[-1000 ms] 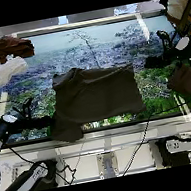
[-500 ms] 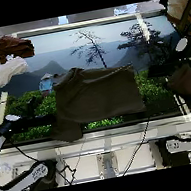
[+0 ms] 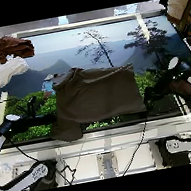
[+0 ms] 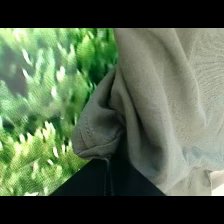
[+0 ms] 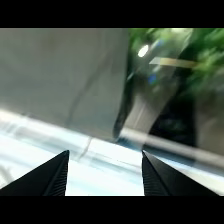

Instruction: Fold the shirts.

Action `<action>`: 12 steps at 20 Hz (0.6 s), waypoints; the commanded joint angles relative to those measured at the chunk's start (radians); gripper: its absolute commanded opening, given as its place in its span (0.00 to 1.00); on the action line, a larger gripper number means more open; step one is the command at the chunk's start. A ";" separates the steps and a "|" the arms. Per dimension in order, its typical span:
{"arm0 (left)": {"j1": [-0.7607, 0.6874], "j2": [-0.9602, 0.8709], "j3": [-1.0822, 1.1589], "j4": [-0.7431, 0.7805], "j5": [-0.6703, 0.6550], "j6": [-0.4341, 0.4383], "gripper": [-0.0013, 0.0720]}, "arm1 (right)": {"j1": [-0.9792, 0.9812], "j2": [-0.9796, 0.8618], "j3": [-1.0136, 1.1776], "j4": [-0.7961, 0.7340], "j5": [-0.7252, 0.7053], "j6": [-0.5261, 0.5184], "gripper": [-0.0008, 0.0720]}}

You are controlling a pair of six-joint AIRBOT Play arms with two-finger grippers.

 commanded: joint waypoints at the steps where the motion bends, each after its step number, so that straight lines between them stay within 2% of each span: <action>1: 0.001 0.000 0.000 0.030 0.048 0.002 0.03 | 0.000 0.000 -0.077 0.040 0.000 -0.005 0.71; 3: 0.001 0.000 0.000 0.029 0.049 0.002 0.03 | 0.000 0.000 -0.077 0.073 -0.071 -0.004 0.69; 5: 0.001 0.000 0.000 0.029 0.048 0.001 0.03 | 0.000 0.000 -0.077 0.161 -0.156 -0.004 0.61; 7: 0.001 0.000 0.000 0.029 0.048 0.001 0.03 | 0.000 0.000 -0.077 0.187 -0.193 -0.004 0.61; 12: 0.001 0.000 0.000 0.025 0.048 0.001 0.03 | -0.001 0.000 -0.077 0.049 -0.198 0.034 0.60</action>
